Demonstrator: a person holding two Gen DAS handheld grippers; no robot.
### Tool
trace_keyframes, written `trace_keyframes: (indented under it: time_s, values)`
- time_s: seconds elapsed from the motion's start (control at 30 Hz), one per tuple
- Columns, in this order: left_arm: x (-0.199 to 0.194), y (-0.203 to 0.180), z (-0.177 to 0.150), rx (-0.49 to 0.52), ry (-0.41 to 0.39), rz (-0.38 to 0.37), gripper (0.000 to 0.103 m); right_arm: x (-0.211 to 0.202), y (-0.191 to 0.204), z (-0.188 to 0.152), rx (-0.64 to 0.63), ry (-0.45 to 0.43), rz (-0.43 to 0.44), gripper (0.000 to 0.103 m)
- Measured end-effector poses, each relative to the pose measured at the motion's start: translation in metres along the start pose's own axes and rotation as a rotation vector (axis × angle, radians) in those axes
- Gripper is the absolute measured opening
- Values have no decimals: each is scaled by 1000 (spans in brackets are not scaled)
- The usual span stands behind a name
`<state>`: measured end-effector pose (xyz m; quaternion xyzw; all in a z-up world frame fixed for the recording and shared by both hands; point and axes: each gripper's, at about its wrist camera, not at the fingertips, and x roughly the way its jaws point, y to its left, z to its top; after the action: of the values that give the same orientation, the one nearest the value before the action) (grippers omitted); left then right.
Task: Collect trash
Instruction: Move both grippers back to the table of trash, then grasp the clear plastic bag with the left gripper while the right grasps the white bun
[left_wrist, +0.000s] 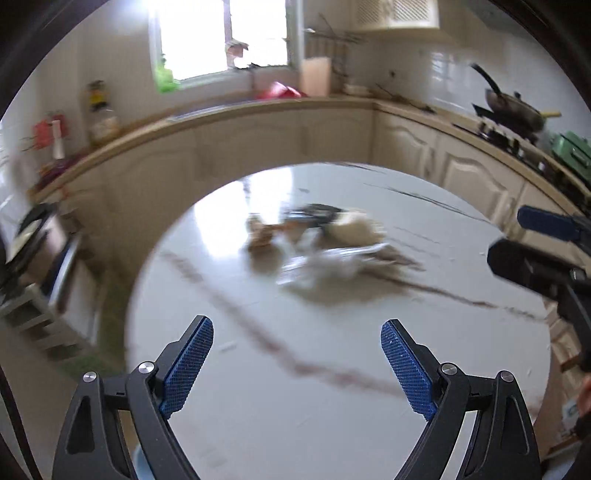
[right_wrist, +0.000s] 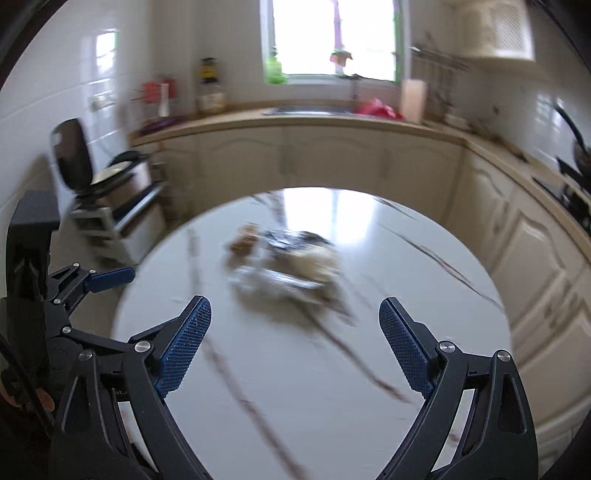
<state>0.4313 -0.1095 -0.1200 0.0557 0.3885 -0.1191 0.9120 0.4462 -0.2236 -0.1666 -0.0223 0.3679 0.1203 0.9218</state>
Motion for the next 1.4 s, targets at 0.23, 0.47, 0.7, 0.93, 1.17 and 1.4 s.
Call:
trace_keyframes:
  time_s: [0.23,0.47,0.7,0.93,1.17,1.4]
  values:
    - [86,5,49,-13,68,18,89,24,-67,-11,65,64,-3,92]
    - [154,16,73,-44,100,33,89,56,-84,-6,81,96,19,92]
    - [176,21,79,-48,142,1,52,94,-76,12,100,138,78,92]
    - [172,31,84,-27,114,-66,27,133,-46,30,65,192,179,92]
    - [146,55,65,-24,78,-92,25,162,-24,36,12,221,170,92]
    - [126,81,51,-59,66,-84,25,176,-17,33,8,248,163,61]
